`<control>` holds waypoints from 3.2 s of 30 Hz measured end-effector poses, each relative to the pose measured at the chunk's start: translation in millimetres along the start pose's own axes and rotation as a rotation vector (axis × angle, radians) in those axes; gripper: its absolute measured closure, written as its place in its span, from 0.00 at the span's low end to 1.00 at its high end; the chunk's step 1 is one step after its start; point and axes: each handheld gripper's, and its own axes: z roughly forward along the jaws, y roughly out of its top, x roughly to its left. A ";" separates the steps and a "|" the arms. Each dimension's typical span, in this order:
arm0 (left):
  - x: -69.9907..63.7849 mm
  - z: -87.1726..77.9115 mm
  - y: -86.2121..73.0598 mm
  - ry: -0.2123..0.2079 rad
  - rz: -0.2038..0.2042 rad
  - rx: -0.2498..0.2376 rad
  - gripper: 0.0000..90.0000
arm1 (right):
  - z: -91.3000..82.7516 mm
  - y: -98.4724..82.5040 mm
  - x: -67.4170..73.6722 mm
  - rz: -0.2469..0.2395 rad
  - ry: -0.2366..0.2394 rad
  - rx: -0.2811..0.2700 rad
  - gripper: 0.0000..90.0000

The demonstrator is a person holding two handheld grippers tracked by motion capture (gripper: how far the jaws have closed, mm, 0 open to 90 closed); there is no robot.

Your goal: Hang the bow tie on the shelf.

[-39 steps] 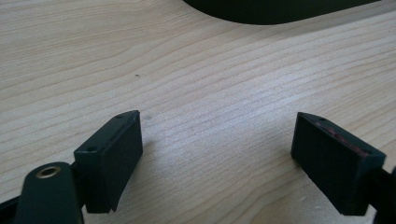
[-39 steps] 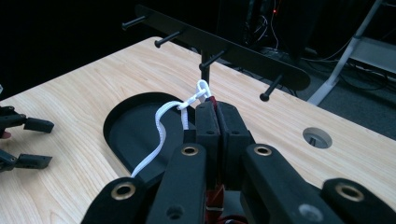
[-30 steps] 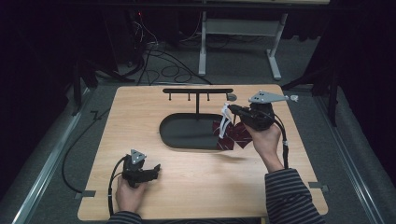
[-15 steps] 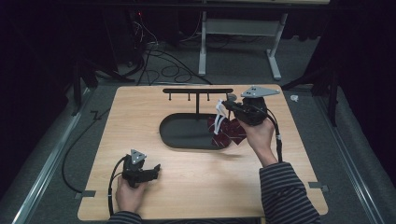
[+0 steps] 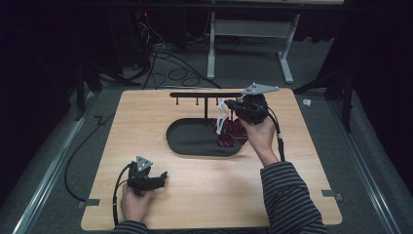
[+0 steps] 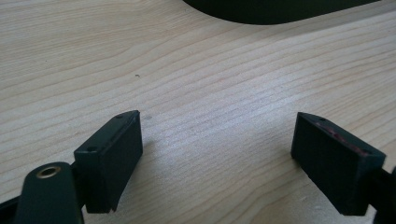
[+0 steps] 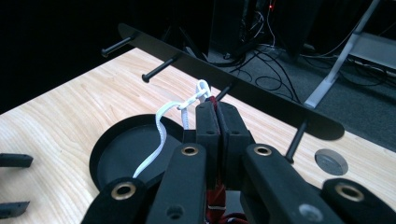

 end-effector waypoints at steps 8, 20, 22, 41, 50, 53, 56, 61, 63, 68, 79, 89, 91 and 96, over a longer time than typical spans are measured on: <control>0.0 0.0 0.0 0.000 0.000 0.000 0.19 | 14.7 10.3 2.7 0.018 -0.015 0.013 1.00; 0.0 0.0 0.0 -0.001 0.000 -0.001 0.19 | 40.7 18.1 9.2 -0.002 -0.039 0.062 1.00; 0.0 0.0 0.0 -0.001 0.000 0.000 0.19 | 43.0 18.7 8.7 0.003 -0.042 0.063 1.00; 0.1 0.0 0.0 0.000 0.002 0.000 0.19 | 54.0 17.9 3.7 0.008 -0.072 0.110 0.99; 0.1 -0.1 0.0 -0.001 0.002 0.000 0.19 | 51.0 18.0 2.8 0.016 -0.058 0.103 0.97; 0.0 0.0 0.0 -0.001 0.001 0.000 0.19 | 48.3 18.1 3.1 0.019 -0.050 0.090 0.96; 0.2 -0.2 0.1 -0.003 0.001 0.002 0.19 | 46.1 18.0 3.3 0.012 -0.042 0.084 0.95; 0.1 0.1 0.0 0.000 0.001 0.000 0.19 | 37.6 15.1 1.0 0.030 -0.023 0.070 0.90; 0.1 0.0 0.0 -0.001 0.001 0.000 0.19 | 33.8 14.4 -1.6 0.040 -0.018 0.067 0.88; 0.1 0.0 0.0 -0.001 0.001 0.000 0.19 | 25.2 11.7 -6.7 0.053 -0.015 0.051 0.85; -0.1 0.1 0.0 0.000 -0.002 -0.002 0.19 | 10.8 2.8 -14.6 0.070 -0.010 0.039 0.82; -0.2 0.1 0.0 -0.001 -0.002 -0.002 0.19 | -0.3 -7.5 -22.6 0.087 -0.005 0.028 0.80; -0.1 0.0 0.0 -0.001 -0.001 -0.001 0.19 | -2.2 -9.2 -23.7 0.093 -0.006 0.027 0.80; 0.0 0.0 0.1 -0.002 -0.001 0.000 0.19 | -7.0 -12.2 -25.7 0.101 -0.004 0.023 0.80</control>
